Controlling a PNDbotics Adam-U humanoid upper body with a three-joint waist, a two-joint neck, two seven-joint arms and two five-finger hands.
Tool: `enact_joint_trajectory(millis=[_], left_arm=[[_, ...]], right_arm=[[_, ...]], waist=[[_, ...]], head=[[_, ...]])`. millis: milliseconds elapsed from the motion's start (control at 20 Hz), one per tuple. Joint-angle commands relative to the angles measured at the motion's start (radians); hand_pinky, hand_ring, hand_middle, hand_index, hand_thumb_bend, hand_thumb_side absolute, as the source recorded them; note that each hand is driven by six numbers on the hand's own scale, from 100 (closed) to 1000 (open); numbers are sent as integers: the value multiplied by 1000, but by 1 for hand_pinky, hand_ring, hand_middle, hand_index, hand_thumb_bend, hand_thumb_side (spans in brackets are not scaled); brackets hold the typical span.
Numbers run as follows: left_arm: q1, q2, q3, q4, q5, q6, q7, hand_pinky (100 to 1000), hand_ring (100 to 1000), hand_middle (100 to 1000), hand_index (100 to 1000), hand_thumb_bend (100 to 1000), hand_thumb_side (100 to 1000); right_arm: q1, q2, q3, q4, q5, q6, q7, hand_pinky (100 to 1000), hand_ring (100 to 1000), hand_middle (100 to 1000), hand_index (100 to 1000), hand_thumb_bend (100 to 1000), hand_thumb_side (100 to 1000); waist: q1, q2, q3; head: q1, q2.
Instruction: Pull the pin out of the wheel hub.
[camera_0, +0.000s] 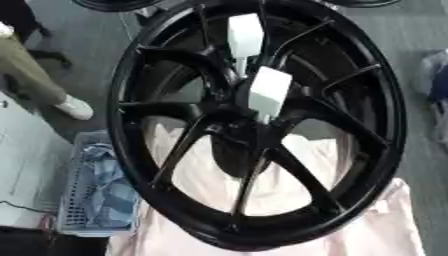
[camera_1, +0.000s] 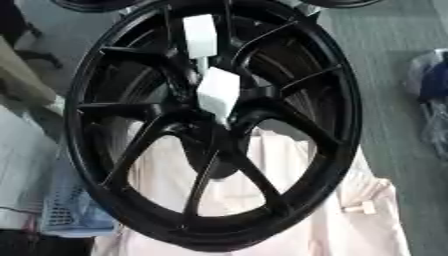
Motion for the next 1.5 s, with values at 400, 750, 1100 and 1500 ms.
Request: enact_joint_trajectory(millis=[400,750,1100,1500], left_arm=[[-12,25,22,-5,8,-35,-16,853,826,736,832,124,619],[-11,-2,61,-118,178,-40,114,799,719,593,749,100,701],[58,-36,109,-371,420,-80,291,777,660,543,718,100,706],[183,-141,147,-662,549,-154,463,777,660,545,716,100,697]], right_arm=[[-9,-22,-7,-18,-6,1,3,665,800,764,745,100,498],[-10,-26,-7,-18,-7,0,6,666,800,764,745,100,492],[-9,-26,-10,-18,-5,-3,5,665,800,764,745,100,487],[-16,-28,-15,-18,4,-14,2,665,802,766,746,100,471]], waist=[[1,-22,10],[-4,-24,16],[-10,-22,19],[-17,-16,17]], head=[[-5,-8],[-6,-6],[-5,-5],[-7,-8]])
